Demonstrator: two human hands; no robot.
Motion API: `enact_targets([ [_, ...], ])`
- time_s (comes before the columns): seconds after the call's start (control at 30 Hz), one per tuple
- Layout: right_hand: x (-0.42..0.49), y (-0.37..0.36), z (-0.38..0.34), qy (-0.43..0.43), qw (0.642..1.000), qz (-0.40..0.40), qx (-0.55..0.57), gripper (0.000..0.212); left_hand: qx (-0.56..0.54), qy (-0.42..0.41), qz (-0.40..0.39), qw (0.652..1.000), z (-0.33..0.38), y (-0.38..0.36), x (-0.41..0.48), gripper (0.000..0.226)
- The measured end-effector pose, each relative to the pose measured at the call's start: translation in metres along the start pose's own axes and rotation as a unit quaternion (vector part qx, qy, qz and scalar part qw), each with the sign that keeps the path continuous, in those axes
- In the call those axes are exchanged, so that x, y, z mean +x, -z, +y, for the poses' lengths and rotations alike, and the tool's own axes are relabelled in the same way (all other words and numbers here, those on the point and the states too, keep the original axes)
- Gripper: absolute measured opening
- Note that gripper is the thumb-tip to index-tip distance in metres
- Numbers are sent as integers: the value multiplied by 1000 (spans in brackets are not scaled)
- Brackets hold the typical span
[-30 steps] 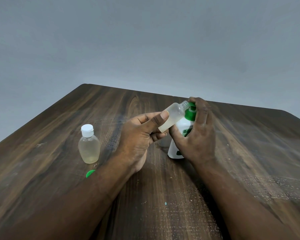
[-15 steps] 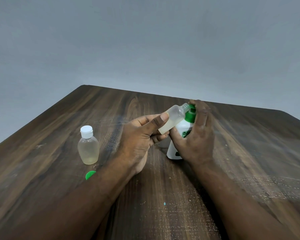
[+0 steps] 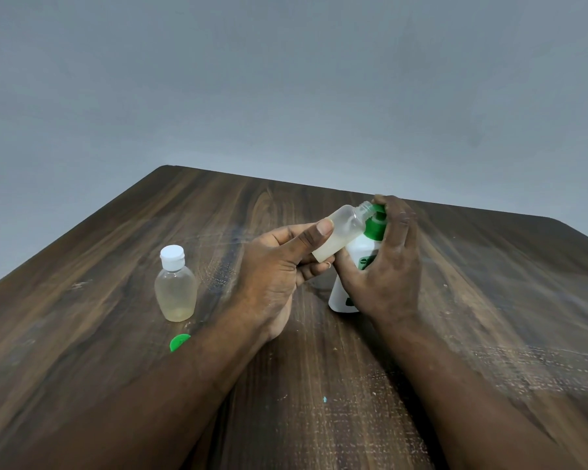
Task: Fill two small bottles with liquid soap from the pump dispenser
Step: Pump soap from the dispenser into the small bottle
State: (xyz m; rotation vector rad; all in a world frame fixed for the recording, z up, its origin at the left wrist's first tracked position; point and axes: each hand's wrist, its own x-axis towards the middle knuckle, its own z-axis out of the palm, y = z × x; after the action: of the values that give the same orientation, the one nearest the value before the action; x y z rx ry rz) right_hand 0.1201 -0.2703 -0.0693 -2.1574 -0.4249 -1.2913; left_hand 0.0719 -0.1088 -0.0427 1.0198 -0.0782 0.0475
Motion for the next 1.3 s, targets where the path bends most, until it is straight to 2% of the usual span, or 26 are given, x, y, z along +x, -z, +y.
enact_targets([
  [1.1,2,1,1,-3,1000,-5,3,83,2,-13,-5,1000,-2,-1,0,49],
  [1.3,0,-2,0,-13,1000,-3,0,83,-2,-10,5,1000,-1,-1,1,56],
])
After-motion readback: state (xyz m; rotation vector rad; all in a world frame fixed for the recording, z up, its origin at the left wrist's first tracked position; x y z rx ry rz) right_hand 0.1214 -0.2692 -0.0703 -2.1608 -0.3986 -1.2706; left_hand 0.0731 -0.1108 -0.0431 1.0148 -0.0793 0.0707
